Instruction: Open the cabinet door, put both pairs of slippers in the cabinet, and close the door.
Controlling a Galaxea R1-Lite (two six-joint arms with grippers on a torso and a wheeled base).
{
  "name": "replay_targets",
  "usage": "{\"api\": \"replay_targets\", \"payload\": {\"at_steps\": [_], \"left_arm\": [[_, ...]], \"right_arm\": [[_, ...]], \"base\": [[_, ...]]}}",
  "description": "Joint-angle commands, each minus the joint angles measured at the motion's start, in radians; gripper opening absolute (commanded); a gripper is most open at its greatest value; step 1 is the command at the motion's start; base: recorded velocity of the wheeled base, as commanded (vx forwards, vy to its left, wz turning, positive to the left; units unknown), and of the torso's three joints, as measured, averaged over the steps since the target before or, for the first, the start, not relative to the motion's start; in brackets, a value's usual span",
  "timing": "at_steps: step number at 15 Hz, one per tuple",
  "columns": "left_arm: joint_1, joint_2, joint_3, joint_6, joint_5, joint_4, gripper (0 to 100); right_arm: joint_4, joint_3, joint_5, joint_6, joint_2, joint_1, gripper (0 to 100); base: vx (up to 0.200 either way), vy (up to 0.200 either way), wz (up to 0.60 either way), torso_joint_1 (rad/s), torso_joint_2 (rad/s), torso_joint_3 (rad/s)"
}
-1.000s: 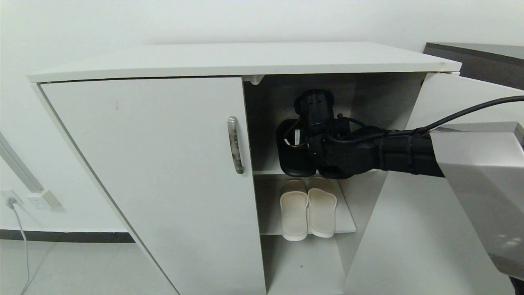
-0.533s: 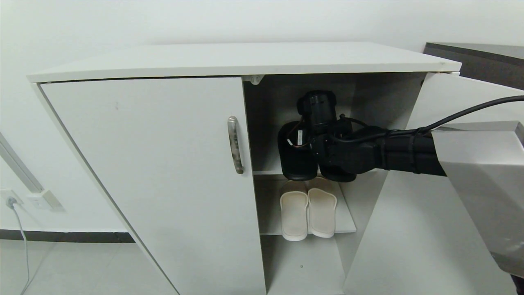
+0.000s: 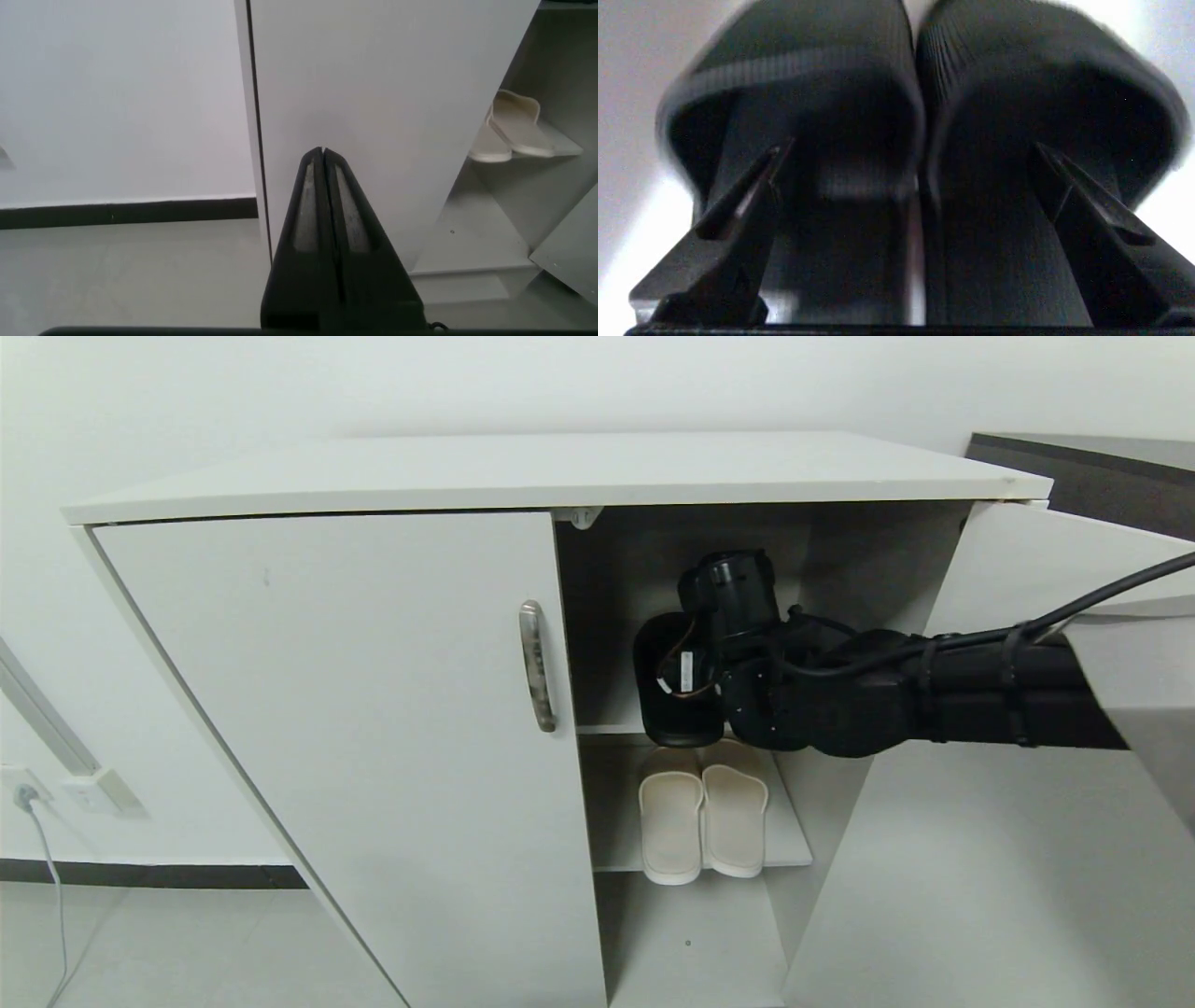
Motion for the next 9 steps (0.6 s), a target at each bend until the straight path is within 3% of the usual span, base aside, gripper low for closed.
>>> {"api": "replay_targets", "payload": {"at_steps": [1, 6, 9], "left_arm": [[0.001, 0.0, 0.0, 0.0, 0.0, 0.0, 0], [0.001, 0.0, 0.0, 0.001, 0.0, 0.0, 0], [0.001, 0.0, 0.0, 0.001, -0.001, 0.0, 0]], "right_arm": [[-0.008, 0.128, -0.001, 0.011, -0.135, 0.039, 100], [-0.108, 0.395, 0.01, 0.013, -0.294, 0.109, 100], [-0.26, 0.573, 0.042, 0.002, -0.357, 0.142, 100]], "base": [[0.0, 0.0, 0.0, 0.0, 0.0, 0.0], [0.0, 0.0, 0.0, 0.0, 0.0, 0.0], [0.0, 0.0, 0.0, 0.0, 0.0, 0.0]]}}
